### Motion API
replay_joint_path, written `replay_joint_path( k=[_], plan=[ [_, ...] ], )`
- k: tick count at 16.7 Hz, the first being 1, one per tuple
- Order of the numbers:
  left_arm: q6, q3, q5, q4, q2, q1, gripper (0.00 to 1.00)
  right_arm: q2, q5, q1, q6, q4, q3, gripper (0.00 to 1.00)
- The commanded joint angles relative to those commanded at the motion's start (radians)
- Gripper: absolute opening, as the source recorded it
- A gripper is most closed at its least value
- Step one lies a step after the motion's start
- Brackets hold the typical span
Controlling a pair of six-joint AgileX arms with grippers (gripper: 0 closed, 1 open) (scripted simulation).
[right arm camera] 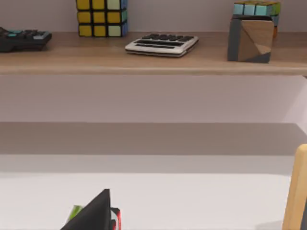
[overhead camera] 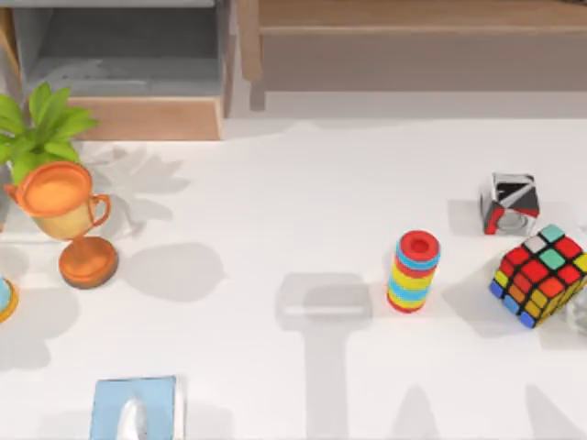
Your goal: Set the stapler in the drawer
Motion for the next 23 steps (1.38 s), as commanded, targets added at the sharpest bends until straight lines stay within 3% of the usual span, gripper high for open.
replay_joint_path(
  k=[15, 23],
  plan=[
    [0.001, 0.077, -0.059, -0.047, 0.032, -0.062, 1.0, 0.0, 0.0, 0.0, 0.0, 0.0, 0.0, 1.0],
    [0.001, 0.077, -0.059, -0.047, 0.032, -0.062, 0.4, 0.0, 0.0, 0.0, 0.0, 0.0, 0.0, 1.0]
  ],
)
